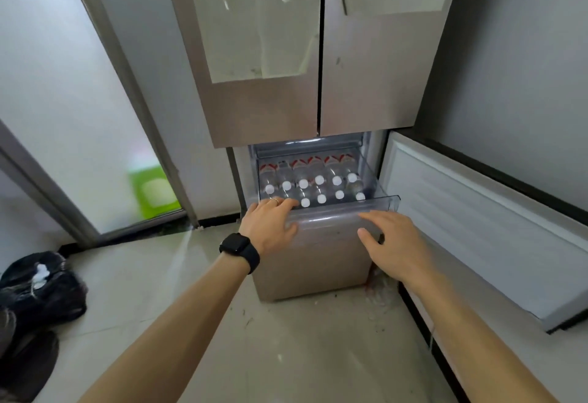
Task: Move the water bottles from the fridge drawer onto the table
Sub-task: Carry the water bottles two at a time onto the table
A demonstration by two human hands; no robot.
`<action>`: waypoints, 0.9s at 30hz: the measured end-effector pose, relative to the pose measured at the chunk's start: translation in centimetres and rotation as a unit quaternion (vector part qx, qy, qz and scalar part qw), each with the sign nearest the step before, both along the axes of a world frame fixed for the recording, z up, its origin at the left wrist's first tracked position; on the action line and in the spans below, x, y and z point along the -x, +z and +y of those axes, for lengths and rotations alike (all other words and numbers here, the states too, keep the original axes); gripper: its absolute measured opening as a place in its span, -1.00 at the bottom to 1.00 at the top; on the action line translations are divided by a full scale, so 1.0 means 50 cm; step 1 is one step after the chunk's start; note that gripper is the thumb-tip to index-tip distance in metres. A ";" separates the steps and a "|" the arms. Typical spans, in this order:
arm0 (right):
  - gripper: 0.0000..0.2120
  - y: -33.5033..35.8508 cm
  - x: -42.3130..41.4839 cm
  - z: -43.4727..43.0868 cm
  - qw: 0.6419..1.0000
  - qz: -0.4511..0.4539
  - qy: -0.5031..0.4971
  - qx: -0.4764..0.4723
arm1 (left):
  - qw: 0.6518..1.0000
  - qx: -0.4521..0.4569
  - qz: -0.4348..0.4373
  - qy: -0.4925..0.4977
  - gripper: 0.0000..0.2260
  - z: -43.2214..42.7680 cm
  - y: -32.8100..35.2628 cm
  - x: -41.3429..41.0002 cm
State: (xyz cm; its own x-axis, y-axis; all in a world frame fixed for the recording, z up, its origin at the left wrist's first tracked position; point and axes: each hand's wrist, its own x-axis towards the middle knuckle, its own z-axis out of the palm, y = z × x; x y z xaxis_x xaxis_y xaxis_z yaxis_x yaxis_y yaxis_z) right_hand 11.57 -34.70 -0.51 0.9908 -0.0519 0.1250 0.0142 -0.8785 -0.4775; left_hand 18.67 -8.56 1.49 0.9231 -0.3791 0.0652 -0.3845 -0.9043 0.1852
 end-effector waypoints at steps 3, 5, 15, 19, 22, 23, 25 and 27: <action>-0.60 -0.015 -0.105 -0.062 0.999 0.021 0.026 -0.014 | 0.999 -0.014 0.026 0.017 -0.54 -0.067 -0.021 -0.093; -0.60 -0.022 -0.171 -0.100 0.998 0.038 0.038 -0.021 | 0.999 -0.020 0.042 0.029 -0.55 -0.106 -0.035 -0.152; -0.68 -0.097 -0.446 -0.190 0.992 0.083 0.044 -0.081 | 0.977 0.080 0.183 0.072 -0.56 -0.262 -0.157 -0.387; -0.71 -0.158 -0.549 -0.197 0.985 0.128 0.007 -0.115 | 0.939 0.185 0.268 0.111 -0.56 -0.318 -0.224 -0.482; -0.70 -0.203 -0.620 -0.201 0.978 0.171 -0.016 -0.114 | 0.915 0.216 0.310 0.142 -0.62 -0.352 -0.272 -0.547; -0.69 -0.216 -0.640 -0.203 0.975 0.185 -0.025 -0.117 | 0.903 0.233 0.327 0.154 -0.68 -0.362 -0.291 -0.568; -0.66 -0.237 -0.680 -0.202 0.967 0.212 -0.045 -0.135 | 0.870 0.269 0.369 0.186 -0.83 -0.383 -0.312 -0.604; -0.65 -0.258 -0.723 -0.195 0.956 0.246 -0.069 -0.144 | 0.822 0.323 0.409 0.232 -0.81 -0.400 -0.329 -0.640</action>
